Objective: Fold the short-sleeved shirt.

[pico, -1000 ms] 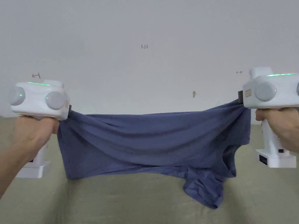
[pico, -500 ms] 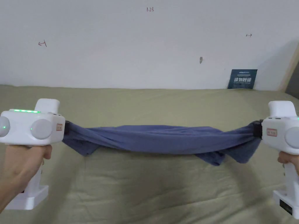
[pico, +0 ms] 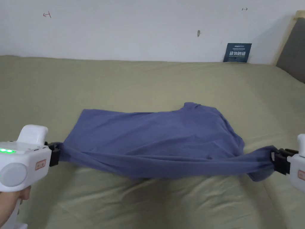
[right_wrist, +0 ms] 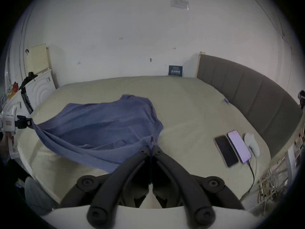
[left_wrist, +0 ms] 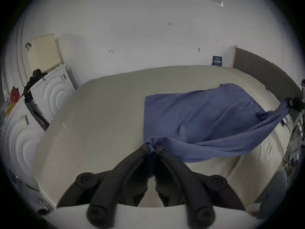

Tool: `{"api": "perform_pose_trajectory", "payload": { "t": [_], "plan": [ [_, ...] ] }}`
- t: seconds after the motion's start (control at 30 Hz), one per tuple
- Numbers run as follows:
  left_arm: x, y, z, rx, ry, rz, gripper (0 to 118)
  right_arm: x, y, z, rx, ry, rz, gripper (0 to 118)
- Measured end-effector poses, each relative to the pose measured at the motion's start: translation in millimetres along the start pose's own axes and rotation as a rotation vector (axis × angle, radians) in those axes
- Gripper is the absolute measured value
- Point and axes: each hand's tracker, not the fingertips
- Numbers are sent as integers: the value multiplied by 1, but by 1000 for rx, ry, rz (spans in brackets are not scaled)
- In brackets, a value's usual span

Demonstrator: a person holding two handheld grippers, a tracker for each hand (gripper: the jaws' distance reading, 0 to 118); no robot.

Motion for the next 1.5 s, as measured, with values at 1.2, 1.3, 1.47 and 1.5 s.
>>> {"api": "perform_pose_trajectory", "payload": {
  "t": [1.2, 1.3, 1.47, 1.5],
  "plan": [
    [-27, -68, 48, -18, -44, 188, 0, -8, -54, 10, -95, 4, -24, 0],
    [-28, -70, 45, -66, -66, 199, 0, -13, -61, 9, -117, 19, -4, 0],
    [-30, -76, 22, -144, -102, 235, 0, -11, -70, 5, -160, 26, -32, 0],
    [-33, -77, 15, -163, -127, 263, 8, -10, -72, 4, -166, 27, -33, 0]
  ]
}}
